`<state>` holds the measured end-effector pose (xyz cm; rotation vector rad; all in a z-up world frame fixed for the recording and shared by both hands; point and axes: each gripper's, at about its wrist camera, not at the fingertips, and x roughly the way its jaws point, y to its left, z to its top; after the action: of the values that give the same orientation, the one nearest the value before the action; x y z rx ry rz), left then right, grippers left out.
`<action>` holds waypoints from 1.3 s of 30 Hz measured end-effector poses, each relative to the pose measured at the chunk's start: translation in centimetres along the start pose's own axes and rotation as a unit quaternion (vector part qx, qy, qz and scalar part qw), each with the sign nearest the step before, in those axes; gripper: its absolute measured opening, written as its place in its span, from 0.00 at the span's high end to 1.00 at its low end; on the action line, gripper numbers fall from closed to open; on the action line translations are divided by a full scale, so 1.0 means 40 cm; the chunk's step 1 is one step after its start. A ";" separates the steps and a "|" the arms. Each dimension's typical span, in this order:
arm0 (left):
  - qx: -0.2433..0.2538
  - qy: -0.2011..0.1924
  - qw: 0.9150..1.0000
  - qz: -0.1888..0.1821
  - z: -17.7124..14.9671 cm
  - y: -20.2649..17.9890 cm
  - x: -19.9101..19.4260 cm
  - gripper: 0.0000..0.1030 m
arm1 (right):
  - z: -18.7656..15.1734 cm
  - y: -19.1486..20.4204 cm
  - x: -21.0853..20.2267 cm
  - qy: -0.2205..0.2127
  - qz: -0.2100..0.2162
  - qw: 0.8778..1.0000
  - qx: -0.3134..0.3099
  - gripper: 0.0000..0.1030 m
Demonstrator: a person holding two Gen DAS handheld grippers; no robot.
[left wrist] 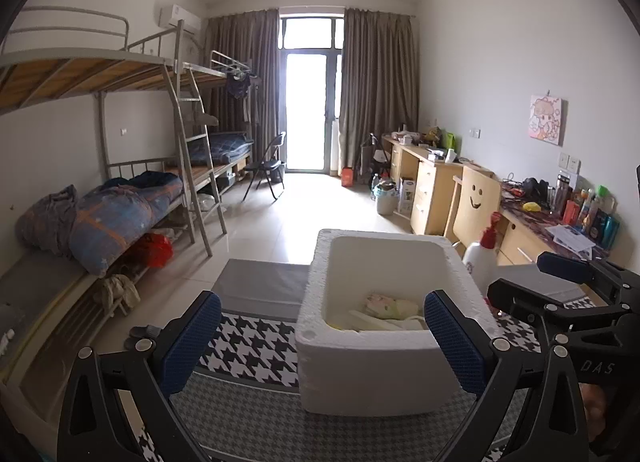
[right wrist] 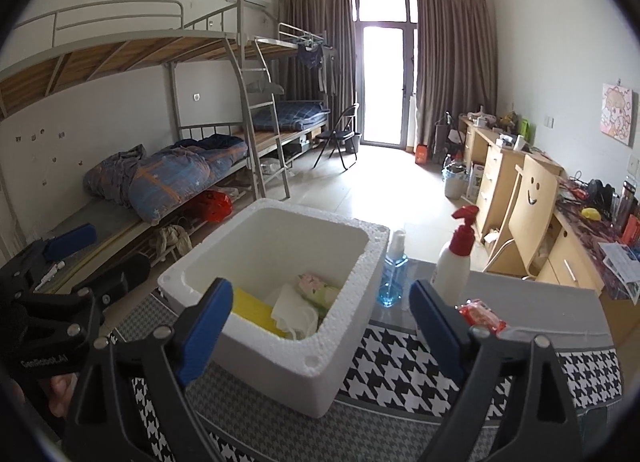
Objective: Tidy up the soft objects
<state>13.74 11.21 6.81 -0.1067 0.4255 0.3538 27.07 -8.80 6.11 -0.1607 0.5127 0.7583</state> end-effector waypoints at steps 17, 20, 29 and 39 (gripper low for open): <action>0.016 -0.018 0.999 -0.032 -0.049 -0.081 -0.109 0.01 | -0.088 -0.011 -0.146 -0.042 -0.018 0.999 0.008 0.08; 0.017 -0.021 0.999 -0.033 -0.061 -0.086 -0.124 0.01 | -0.095 -0.017 -0.166 -0.049 -0.017 0.999 0.012 0.07; 0.020 -0.037 0.999 -0.029 -0.090 -0.088 -0.156 0.01 | -0.154 -0.005 -0.226 -0.075 -0.029 0.997 0.007 0.06; 0.011 -0.066 0.997 -0.030 -0.170 -0.092 -0.198 0.01 | -0.252 -0.009 -0.275 -0.097 -0.042 0.994 0.005 0.06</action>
<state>5.68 4.11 4.10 -0.0732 0.2953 0.2949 16.71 -19.05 2.85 -0.0970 0.3235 0.6802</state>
